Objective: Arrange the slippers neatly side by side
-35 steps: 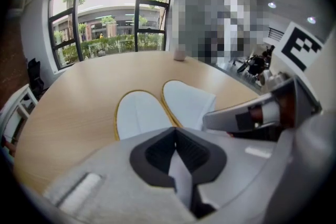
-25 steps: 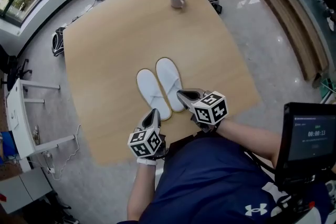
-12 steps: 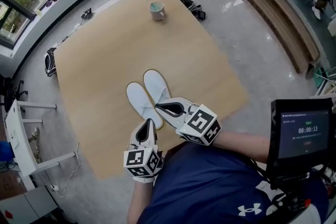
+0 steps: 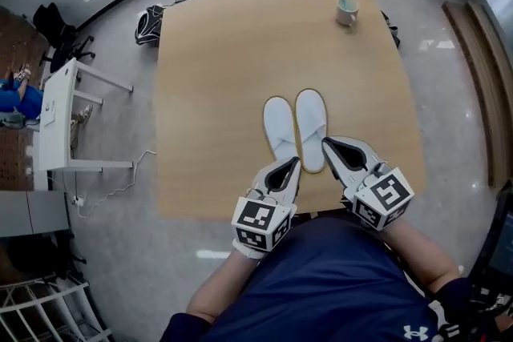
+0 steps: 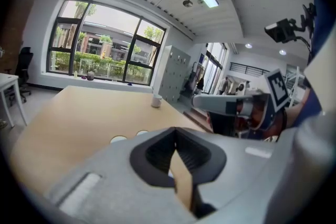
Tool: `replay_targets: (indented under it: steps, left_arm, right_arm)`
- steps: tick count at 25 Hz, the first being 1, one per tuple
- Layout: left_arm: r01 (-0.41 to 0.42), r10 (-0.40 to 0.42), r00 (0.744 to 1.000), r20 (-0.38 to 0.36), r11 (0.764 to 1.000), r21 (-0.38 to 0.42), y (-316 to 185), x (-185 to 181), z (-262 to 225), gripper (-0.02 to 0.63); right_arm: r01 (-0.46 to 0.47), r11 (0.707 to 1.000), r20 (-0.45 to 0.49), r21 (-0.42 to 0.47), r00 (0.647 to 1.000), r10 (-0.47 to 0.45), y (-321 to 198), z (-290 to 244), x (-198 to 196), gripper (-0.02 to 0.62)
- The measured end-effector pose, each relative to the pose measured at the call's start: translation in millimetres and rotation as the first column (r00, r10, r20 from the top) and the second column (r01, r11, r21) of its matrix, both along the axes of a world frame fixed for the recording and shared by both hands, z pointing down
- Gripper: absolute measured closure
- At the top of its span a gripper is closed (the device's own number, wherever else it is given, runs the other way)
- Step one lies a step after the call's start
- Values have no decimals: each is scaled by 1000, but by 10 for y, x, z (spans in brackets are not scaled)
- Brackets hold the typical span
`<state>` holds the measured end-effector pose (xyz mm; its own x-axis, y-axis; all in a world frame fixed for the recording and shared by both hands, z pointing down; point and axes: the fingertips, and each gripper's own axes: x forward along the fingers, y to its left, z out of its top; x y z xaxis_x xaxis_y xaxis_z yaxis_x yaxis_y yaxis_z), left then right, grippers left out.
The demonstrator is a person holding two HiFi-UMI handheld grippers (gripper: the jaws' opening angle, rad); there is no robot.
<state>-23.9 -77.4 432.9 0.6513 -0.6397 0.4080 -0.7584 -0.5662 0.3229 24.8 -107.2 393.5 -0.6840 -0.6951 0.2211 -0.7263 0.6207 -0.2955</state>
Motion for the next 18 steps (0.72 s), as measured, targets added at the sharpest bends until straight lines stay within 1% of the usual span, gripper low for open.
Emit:
replay_targets:
  steps: [2, 4, 10, 18]
  left_arm:
    - [23, -23, 1000, -2, 1000, -1, -11, -39, 22, 601]
    - [37, -37, 999, 0, 999, -10, -17, -92, 50, 601]
    - [71, -71, 997, -1, 997, -35, -47, -204, 109, 601]
    - [66, -67, 998, 0, 995, -71, -11, -176, 252, 601]
  right_arm:
    - [5, 1000, 18, 8, 1000, -5, -20, 12, -18, 584]
    - [21, 1000, 37, -8, 999, -20, -12, 28, -80, 584]
    - [39, 999, 19, -19, 999, -38, 1, 72, -171, 584]
    - [19, 998, 36, -58, 999, -17, 15, 201, -145, 584]
